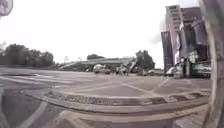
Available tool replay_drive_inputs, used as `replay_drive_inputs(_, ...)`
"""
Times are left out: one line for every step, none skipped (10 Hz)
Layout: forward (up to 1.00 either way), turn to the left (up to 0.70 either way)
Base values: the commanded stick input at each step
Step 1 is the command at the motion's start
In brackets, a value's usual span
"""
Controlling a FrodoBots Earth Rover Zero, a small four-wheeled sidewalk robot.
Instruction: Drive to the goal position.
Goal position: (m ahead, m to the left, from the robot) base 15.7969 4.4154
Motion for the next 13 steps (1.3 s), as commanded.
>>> replay_drive_inputs(0.45, 0.0)
replay_drive_inputs(0.45, 0.0)
replay_drive_inputs(0.45, 0.0)
replay_drive_inputs(0.45, 0.0)
replay_drive_inputs(0.45, 0.0)
replay_drive_inputs(0.45, -0.05)
replay_drive_inputs(0.45, -0.17)
replay_drive_inputs(0.45, -0.27)
replay_drive_inputs(0.45, -0.25)
replay_drive_inputs(0.45, -0.17)
replay_drive_inputs(0.45, 0.0)
replay_drive_inputs(0.45, 0.0)
replay_drive_inputs(0.45, 0.0)
